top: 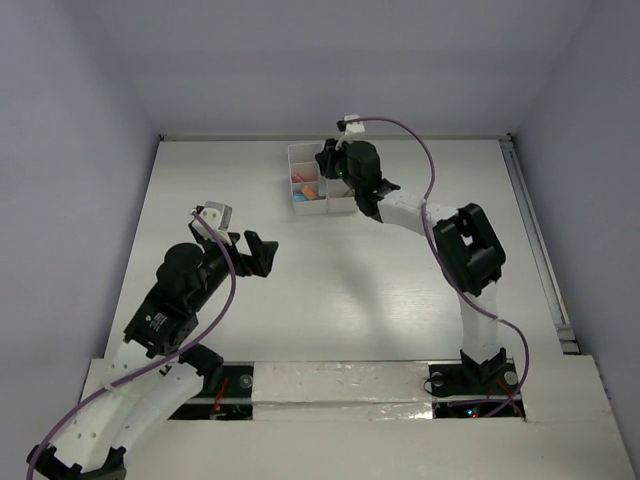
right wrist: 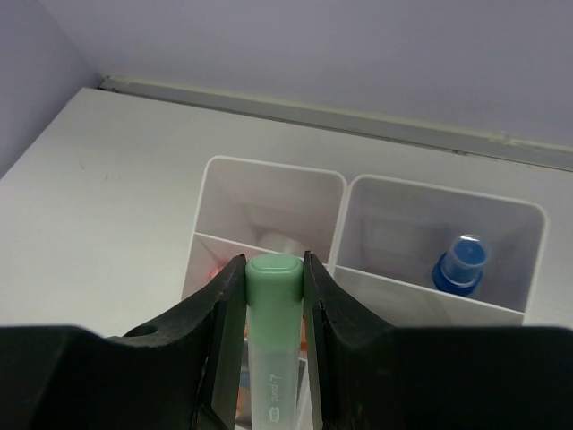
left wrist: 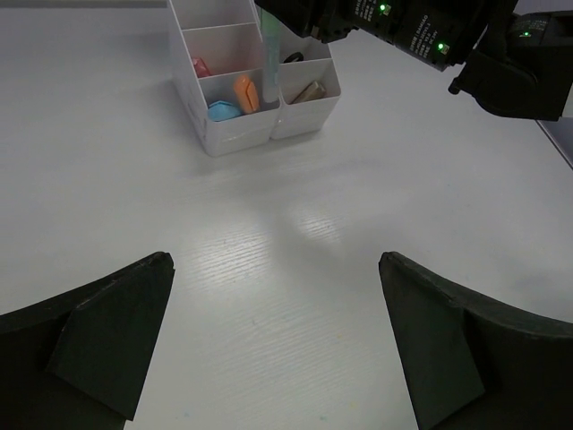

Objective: Sort the stationery into containers
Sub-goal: Place the pen in the storage box, then reset both arms

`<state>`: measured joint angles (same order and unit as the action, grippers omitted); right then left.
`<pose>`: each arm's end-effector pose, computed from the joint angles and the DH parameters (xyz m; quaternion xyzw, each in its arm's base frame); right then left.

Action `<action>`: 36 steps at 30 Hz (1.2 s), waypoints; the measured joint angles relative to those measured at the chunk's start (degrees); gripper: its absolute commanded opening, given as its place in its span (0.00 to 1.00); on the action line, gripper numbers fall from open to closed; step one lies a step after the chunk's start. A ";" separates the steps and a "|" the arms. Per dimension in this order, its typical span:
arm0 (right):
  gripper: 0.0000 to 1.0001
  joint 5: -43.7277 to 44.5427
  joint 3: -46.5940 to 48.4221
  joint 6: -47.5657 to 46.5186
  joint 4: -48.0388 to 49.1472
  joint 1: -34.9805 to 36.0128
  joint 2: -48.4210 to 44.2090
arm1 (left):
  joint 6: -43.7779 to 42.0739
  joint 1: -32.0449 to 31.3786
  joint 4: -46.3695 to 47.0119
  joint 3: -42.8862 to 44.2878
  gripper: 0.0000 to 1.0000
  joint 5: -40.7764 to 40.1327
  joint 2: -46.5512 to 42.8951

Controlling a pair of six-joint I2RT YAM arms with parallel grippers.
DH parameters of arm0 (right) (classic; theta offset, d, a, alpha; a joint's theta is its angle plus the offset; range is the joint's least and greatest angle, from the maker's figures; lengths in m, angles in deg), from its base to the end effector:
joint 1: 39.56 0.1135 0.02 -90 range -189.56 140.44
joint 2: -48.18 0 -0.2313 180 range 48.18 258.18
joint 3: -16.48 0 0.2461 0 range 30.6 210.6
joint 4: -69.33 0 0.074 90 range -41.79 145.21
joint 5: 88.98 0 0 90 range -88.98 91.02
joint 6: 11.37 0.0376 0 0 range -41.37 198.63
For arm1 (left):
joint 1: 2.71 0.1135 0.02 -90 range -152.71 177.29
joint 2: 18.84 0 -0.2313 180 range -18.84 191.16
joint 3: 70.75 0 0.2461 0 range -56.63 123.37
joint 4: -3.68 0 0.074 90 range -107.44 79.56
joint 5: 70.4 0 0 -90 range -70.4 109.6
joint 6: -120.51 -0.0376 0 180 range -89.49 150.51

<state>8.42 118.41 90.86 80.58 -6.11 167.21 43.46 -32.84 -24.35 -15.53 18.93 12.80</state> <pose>0.4016 0.2595 0.2320 -0.0939 0.7360 0.2154 0.6349 0.1385 -0.0799 0.3246 0.1057 0.7264 -0.2453 0.6333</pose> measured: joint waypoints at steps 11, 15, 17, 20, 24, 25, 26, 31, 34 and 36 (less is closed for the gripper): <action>0.00 -2.93 0.87 -2.86 2.56 0.81 2.64 | -0.02 1.99 0.00 0.00 0.99 1.73 0.57; 0.31 -3.82 0.85 -3.28 3.87 0.81 2.64 | -0.02 2.62 0.04 0.00 0.99 2.16 0.85; 0.46 -4.04 0.68 -3.39 5.14 0.85 2.64 | -0.02 3.04 0.04 0.00 0.99 2.36 0.98; 0.67 -4.17 -0.17 -3.89 6.56 1.14 2.58 | -0.02 3.63 0.11 0.00 0.99 2.69 0.98; 0.89 -4.20 -0.66 -4.52 6.71 1.60 2.49 | -0.02 4.07 0.48 0.00 0.99 2.97 0.98; 0.91 -4.13 -0.68 -4.63 6.75 1.77 2.34 | -0.02 4.26 0.50 0.00 0.99 3.04 0.96; 0.93 -4.09 -0.90 -4.92 6.75 1.88 2.05 | -0.02 4.37 0.52 0.00 0.99 3.10 0.96; 1.00 -4.24 -6.97 -4.52 6.64 1.90 -4.17 | -0.02 4.50 0.81 -0.02 0.99 3.21 0.85; 1.00 -4.52 -14.12 -2.99 6.16 1.88 -13.14 | -0.02 4.98 0.87 -0.02 0.99 3.26 0.83; 1.00 -4.85 -18.32 -1.92 6.29 1.88 -19.87 | 0.00 5.49 0.87 -0.02 0.99 3.21 0.68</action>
<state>3.57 100.09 88.94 86.87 -4.23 147.34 43.46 -27.36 -23.47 -15.55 22.15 13.48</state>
